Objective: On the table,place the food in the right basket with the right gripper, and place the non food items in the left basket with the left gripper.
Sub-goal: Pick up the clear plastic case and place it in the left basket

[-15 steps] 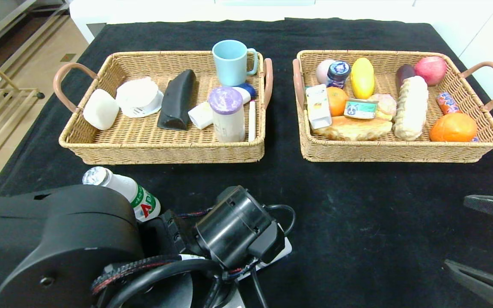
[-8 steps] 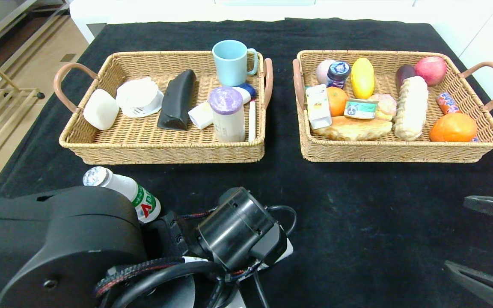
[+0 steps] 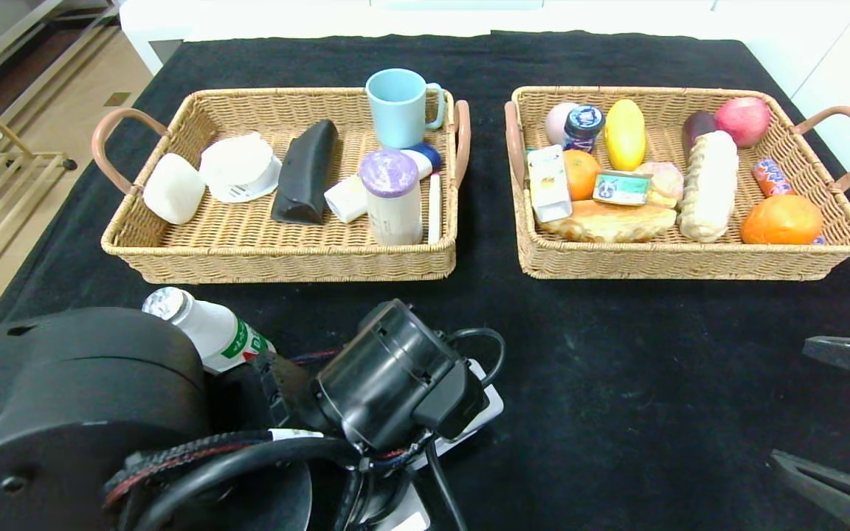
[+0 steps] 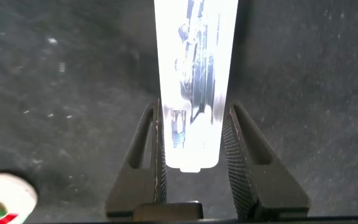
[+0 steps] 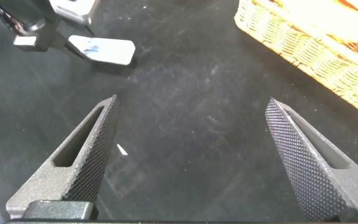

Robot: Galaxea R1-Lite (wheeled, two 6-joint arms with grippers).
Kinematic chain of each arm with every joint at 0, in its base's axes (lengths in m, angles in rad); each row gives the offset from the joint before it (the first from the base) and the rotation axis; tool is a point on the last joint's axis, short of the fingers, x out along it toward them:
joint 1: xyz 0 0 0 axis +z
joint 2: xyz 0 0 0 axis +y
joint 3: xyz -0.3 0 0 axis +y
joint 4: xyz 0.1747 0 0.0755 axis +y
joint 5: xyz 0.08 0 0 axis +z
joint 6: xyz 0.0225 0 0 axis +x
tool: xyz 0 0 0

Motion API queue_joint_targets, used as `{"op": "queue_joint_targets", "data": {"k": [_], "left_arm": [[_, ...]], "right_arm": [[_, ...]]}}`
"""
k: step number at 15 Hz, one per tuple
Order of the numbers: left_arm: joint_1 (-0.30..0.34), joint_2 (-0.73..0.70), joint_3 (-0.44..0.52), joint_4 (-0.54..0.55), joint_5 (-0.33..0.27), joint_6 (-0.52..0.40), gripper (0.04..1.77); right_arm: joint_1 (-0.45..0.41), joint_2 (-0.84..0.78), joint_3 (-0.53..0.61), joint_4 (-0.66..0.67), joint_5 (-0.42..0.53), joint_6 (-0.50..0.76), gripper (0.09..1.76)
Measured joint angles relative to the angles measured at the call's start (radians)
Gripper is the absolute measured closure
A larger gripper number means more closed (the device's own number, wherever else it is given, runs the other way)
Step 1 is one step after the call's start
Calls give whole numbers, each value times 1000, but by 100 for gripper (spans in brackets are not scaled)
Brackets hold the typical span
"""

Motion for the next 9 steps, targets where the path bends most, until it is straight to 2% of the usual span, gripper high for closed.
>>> {"op": "queue_joint_targets", "data": {"k": [5,9], "left_arm": [[3,-42,12,1,-7,-11,119],[44,-77,-3,-49,-25,-52,119]], "right_arm": [[-2,-20,-7,0,0,4,14],[-3,-31,-10,0,0,4,14]]}}
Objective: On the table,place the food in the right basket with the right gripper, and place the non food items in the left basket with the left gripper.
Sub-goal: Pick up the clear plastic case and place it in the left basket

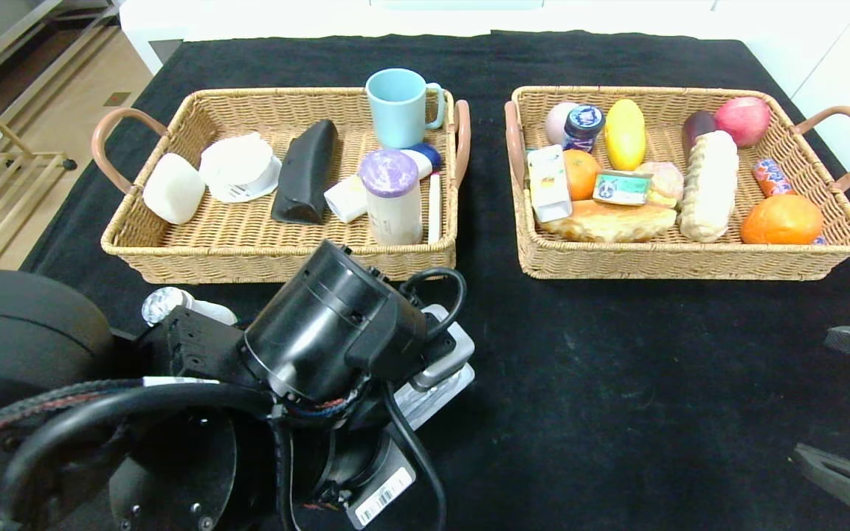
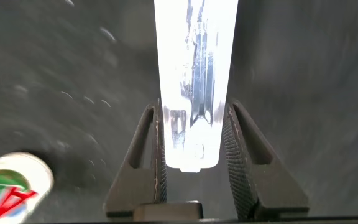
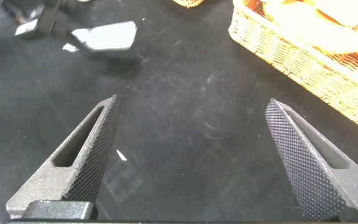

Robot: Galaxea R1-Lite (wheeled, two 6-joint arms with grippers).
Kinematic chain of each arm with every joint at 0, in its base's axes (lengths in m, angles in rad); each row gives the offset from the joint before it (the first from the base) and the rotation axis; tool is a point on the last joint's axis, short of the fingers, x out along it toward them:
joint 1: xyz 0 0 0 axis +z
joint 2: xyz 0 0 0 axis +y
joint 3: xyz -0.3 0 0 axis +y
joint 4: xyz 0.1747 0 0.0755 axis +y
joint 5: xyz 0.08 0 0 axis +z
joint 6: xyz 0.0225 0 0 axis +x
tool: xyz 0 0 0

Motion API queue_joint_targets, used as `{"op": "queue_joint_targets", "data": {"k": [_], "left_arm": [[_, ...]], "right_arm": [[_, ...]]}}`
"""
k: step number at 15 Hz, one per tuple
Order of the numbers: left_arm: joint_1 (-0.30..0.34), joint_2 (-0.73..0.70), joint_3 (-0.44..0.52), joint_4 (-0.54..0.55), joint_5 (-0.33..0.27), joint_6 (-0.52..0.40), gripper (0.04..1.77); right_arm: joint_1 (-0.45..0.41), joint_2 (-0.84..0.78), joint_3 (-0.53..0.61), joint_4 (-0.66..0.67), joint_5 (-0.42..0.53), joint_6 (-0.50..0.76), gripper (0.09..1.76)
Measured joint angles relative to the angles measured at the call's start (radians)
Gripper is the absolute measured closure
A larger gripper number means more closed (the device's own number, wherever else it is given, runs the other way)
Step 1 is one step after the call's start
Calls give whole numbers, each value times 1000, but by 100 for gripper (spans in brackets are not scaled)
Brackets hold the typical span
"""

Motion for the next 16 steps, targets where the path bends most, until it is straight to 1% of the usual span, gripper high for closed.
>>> {"op": "queue_joint_targets", "data": {"k": [1,5,6,10,16], "left_arm": [[5,-10,-6,-33,-3,-3,119],[36,-36,-19,-81,2,-8,119],[45,-41,-32,-98,4,-8,119],[76,-61,-106,-111,7,-17,119],[175,-71,-214,-145,9,-25,119]], "right_arm": [[0,0,1,0,0,1,14],[0,4,1,0,0,3,14],[0,6,1,0,0,2,14],[-2,21,3,0,-1,3,14],[-2,32,5,0,-1,2,14]]}}
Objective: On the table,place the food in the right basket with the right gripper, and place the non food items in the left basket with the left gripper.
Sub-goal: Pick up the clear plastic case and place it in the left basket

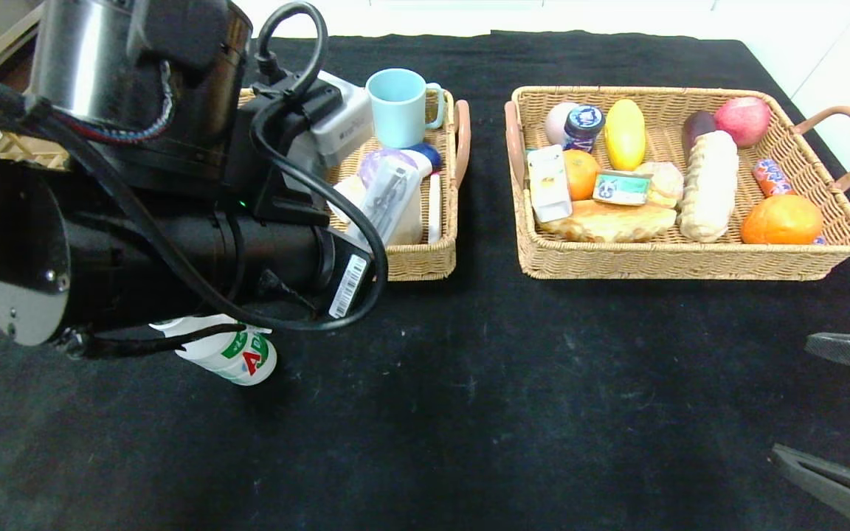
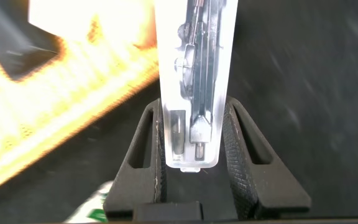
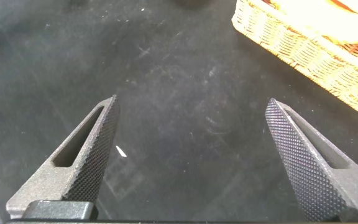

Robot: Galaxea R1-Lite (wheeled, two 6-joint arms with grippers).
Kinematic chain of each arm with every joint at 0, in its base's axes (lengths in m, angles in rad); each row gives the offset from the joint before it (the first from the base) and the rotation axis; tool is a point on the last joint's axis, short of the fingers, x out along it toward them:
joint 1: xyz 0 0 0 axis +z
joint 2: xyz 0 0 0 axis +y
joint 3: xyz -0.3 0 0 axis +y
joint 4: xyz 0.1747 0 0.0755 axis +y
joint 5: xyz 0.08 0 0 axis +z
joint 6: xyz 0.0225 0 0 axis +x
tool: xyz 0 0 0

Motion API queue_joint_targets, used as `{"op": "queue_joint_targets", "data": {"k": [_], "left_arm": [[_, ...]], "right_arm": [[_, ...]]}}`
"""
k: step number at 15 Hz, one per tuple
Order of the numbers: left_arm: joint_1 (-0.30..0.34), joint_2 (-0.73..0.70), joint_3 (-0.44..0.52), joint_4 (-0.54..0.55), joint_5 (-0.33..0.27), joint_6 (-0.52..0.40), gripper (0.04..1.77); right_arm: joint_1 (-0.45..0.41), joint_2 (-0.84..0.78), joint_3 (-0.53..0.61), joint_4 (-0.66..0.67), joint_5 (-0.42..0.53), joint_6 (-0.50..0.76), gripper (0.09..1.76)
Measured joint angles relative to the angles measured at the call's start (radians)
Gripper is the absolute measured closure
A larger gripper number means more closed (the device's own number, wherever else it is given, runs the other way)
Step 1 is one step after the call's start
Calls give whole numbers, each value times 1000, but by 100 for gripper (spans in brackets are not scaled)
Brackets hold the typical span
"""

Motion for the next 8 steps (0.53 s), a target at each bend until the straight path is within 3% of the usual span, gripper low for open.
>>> {"op": "queue_joint_targets", "data": {"k": [8], "left_arm": [[133,9,-108,-14,-15,-27,119]], "right_arm": [[1,0,2,0,0,-2,14]]}}
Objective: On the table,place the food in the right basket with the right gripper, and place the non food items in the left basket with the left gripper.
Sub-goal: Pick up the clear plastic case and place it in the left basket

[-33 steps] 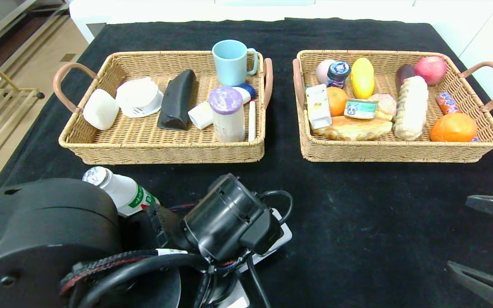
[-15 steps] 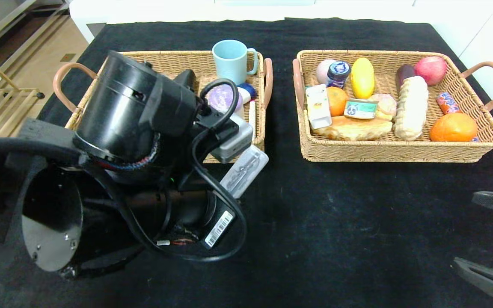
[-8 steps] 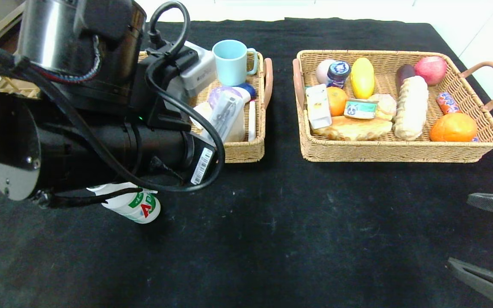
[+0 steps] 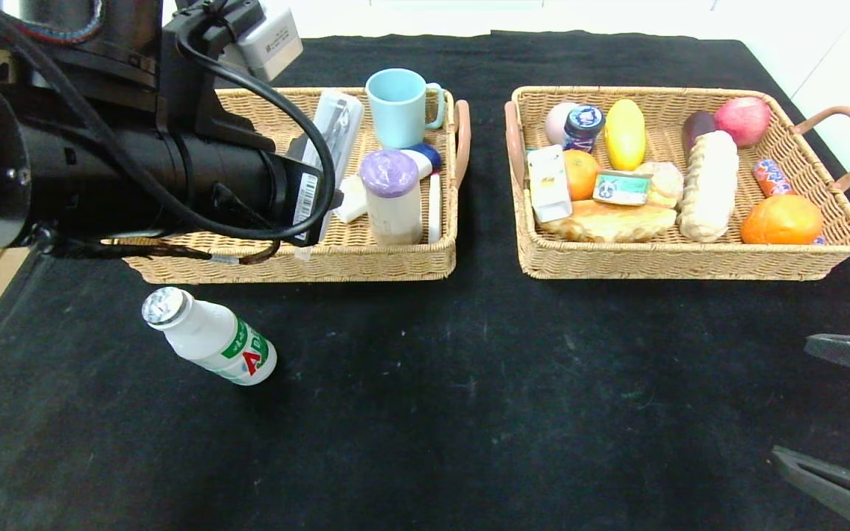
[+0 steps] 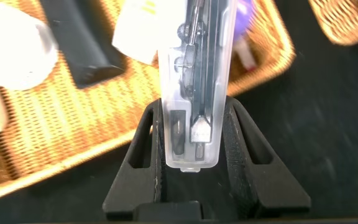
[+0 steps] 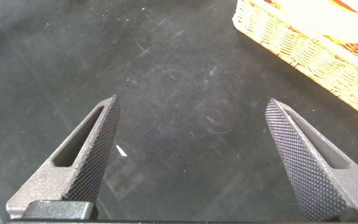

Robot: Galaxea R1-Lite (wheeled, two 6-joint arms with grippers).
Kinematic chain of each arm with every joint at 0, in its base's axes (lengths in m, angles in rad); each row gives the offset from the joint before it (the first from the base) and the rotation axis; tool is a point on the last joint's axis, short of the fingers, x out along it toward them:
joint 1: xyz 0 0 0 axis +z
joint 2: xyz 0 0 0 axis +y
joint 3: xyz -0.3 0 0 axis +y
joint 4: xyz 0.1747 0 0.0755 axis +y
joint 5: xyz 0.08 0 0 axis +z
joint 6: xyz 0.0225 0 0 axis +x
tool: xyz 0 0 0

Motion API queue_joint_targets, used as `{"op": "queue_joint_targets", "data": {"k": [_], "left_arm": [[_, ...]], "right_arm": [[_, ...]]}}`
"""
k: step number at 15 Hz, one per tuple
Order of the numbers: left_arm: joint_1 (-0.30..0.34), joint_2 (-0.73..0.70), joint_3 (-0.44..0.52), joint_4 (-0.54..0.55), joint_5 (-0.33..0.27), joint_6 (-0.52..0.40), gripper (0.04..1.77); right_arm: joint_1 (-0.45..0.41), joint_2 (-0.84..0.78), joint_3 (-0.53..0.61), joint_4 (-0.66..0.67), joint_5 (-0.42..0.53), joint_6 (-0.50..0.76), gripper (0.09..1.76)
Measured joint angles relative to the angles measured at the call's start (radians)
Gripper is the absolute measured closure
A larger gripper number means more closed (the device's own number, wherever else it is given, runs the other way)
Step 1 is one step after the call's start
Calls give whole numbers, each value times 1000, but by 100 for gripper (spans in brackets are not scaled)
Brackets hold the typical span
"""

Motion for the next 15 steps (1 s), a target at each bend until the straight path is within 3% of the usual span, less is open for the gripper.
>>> {"op": "queue_joint_targets", "data": {"k": [7,10,15], "left_arm": [[129,118,-166,-22,-19,-25,119],[168,170,-178,-135,-23,-17,119],[186,229,-192,-149,-19,0,119]], "right_arm": [[-1,1,1,0,0,0,14],[-1,0,1,-1,0,0,14],[-1,1,1,-1,0,1,14]]}}
